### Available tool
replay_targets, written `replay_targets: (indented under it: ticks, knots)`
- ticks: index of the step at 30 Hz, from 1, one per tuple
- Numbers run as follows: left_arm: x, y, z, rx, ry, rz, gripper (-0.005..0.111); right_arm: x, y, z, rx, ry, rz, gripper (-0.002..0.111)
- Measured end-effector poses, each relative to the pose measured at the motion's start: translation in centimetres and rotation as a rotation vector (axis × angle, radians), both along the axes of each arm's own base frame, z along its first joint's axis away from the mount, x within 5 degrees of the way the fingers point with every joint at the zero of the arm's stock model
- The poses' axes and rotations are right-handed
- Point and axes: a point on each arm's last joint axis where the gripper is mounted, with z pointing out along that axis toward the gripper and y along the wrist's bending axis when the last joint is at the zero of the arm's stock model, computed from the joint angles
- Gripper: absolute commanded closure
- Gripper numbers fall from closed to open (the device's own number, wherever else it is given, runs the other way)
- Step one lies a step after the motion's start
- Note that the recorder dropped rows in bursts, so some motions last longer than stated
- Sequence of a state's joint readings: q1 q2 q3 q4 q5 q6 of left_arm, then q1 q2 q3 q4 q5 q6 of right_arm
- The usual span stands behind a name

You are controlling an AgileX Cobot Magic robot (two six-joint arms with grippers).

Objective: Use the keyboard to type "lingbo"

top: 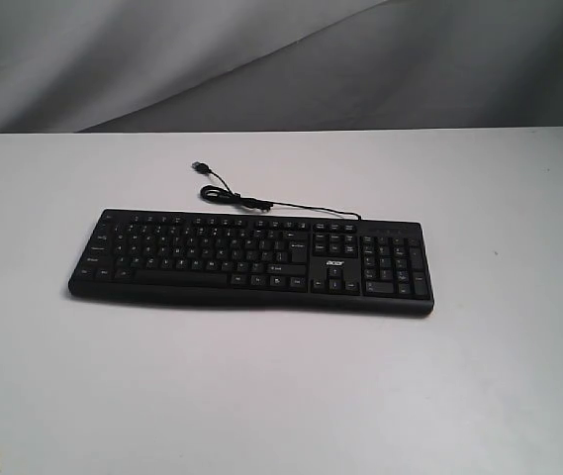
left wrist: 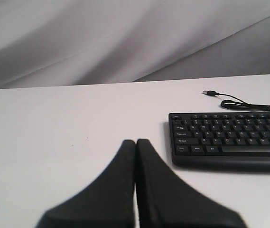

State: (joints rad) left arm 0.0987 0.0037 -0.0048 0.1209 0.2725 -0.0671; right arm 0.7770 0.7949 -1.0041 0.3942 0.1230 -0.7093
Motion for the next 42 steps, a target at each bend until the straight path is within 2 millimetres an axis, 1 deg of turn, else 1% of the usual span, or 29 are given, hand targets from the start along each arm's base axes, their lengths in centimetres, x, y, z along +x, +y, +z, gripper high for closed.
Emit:
replay_targets:
  ticks: [5,7,9,11,14,16,18,20,21,24,25,27,31,37,39,42]
  knots:
    - [0.0,0.0,0.0,0.0,0.0,0.0,0.106,-1.2,-1.1,0.7,0.075,0.01,0.013,0.108]
    - [0.0,0.0,0.0,0.0,0.0,0.0,0.106,-1.1,-1.1,0.5,0.076,0.019,0.012,0.108]
    - [0.0,0.0,0.0,0.0,0.0,0.0,0.106,-0.5,-1.3,-0.2,0.088,0.062,-0.019,0.108]
    - [0.0,0.0,0.0,0.0,0.0,0.0,0.106,0.5,-1.8,-1.6,0.115,0.14,-0.079,0.108]
    - [0.0,0.0,0.0,0.0,0.0,0.0,0.106,2.2,-3.4,-4.3,0.202,0.286,-0.22,0.108]
    - [0.0,0.0,0.0,0.0,0.0,0.0,0.106,2.9,-5.0,-6.8,0.263,0.379,-0.332,0.108]
    - [0.0,0.0,0.0,0.0,0.0,0.0,0.106,2.9,-6.7,-9.1,0.301,0.429,-0.442,0.108]
    - [0.0,0.0,0.0,0.0,0.0,0.0,0.106,2.3,-8.1,-11.3,0.325,0.458,-0.537,0.108]
    - [0.0,0.0,0.0,0.0,0.0,0.0,0.106,1.8,-8.9,-12.9,0.334,0.466,-0.598,0.108]
    - [0.0,0.0,0.0,0.0,0.0,0.0,0.106,0.2,-10.3,-16.0,0.364,0.473,-0.701,0.108]
    - [0.0,0.0,0.0,0.0,0.0,0.0,0.106,-0.5,-10.6,-16.8,0.383,0.47,-0.727,0.108]
    - [0.0,0.0,0.0,0.0,0.0,0.0,0.106,-1.6,-10.9,-17.9,0.418,0.443,-0.76,0.108]
    - [0.0,0.0,0.0,0.0,0.0,0.0,0.106,-3.5,-11.2,-19.0,0.434,0.355,-0.789,0.108]
    - [0.0,0.0,0.0,0.0,0.0,0.0,0.106,-5.8,-11.1,-19.6,0.325,0.201,-0.804,0.108]
    - [0.0,0.0,0.0,0.0,0.0,0.0,0.106,-6.2,-11.0,-19.7,0.324,0.203,-0.799,0.108]
    - [0.0,0.0,0.0,0.0,0.0,0.0,0.106,-6.2,-10.9,-20.1,0.469,0.308,-0.762,0.108]
